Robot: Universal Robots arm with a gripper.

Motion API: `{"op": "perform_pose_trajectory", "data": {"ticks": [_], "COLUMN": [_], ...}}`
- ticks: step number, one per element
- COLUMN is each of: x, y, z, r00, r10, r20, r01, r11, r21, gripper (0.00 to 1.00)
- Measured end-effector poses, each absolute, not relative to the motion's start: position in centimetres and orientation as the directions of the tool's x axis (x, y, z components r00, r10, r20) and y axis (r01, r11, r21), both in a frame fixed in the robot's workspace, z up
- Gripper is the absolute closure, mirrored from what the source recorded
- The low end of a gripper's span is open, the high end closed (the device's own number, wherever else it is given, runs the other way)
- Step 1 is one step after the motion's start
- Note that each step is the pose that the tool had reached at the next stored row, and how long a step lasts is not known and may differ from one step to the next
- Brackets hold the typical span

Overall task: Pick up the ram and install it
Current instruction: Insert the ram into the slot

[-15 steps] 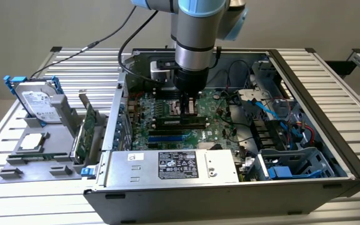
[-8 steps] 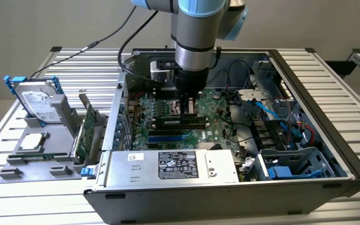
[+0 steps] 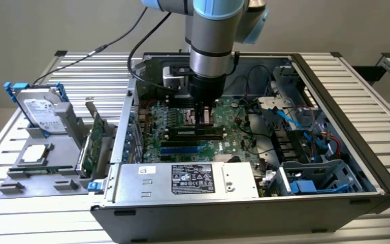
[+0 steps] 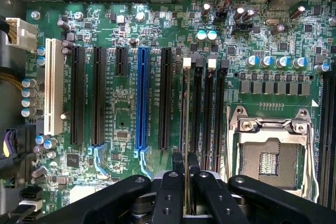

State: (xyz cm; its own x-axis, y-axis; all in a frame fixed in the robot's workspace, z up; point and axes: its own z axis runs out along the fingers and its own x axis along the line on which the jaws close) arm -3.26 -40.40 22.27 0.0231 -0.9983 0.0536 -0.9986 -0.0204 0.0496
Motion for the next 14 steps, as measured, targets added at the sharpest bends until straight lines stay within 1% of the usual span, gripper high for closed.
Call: {"op": "perform_pose_trajectory", "data": {"ticks": [14], "x": [-3.28], "y": [-40.34], "z": [22.06], "r00": [0.003], "r10": [-0.999], "r20": [0.054], "r01": [-0.999], "r11": [0.000], "r21": [0.050], "gripper": [0.86]}}
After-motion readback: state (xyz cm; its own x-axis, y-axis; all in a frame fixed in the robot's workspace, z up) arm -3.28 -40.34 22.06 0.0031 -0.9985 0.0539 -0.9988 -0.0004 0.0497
